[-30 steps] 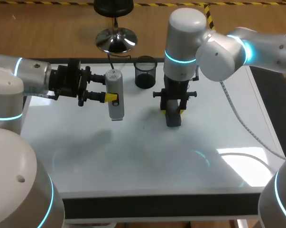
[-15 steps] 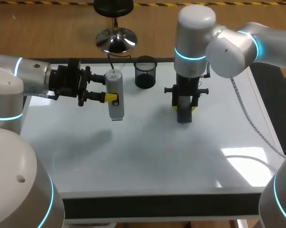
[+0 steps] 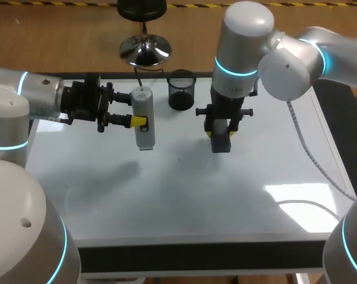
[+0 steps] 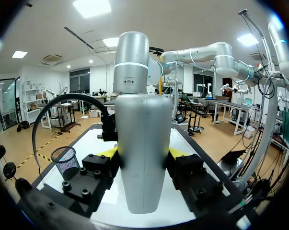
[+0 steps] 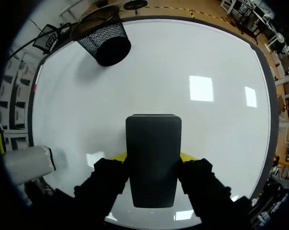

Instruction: Pick up the inspection probe, press it on each red-marked spot on the whiteboard one by one, put down the probe, pick up the eraser, and wipe off all the red marks.

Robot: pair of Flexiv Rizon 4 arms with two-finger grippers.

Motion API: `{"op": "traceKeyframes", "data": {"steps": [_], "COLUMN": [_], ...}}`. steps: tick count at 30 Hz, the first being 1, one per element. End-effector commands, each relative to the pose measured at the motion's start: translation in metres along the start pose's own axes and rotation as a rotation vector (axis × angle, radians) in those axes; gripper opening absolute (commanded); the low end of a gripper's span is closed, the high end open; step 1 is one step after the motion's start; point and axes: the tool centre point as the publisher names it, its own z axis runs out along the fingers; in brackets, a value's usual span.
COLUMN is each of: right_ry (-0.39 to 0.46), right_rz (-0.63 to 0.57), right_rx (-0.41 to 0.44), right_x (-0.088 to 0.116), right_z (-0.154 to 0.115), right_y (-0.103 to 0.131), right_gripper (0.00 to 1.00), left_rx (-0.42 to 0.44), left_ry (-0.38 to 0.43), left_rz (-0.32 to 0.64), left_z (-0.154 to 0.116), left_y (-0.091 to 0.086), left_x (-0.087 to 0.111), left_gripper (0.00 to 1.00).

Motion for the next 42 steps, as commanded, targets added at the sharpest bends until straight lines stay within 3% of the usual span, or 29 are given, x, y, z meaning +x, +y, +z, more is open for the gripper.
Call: {"op": "traceKeyframes", "data": {"steps": [1, 12, 23, 31, 42], "right_ry": [0.005, 0.061, 0.07, 0.053, 0.011], "right_rz": [-0.016, -0.034, -0.038, -0.029, 0.016], "right_rx": [0.011, 0.022, 0.067, 0.074, 0.067], "right_x": [0.016, 0.051, 0.06, 0.051, 0.018], "right_z": [0.011, 0.024, 0.047, 0.052, 0.049], "right_y": [0.002, -0.007, -0.006, -0.006, -0.003], "right_gripper": [0.0, 0.0, 0.0, 0.0, 0.0], "left_rx": [0.002, 0.002, 0.002, 0.002, 0.002], "left_ry": [-0.004, -0.004, -0.004, -0.004, -0.004], "left_rz": [0.002, 0.002, 0.002, 0.002, 0.002], "left_z": [0.0, 0.0, 0.0, 0.0, 0.0], "left_y": [-0.001, -0.001, -0.001, -0.001, -0.001], "left_x": [0.001, 0.001, 0.001, 0.001, 0.001], "left_gripper": [0.0, 0.0, 0.0, 0.0, 0.0]}}
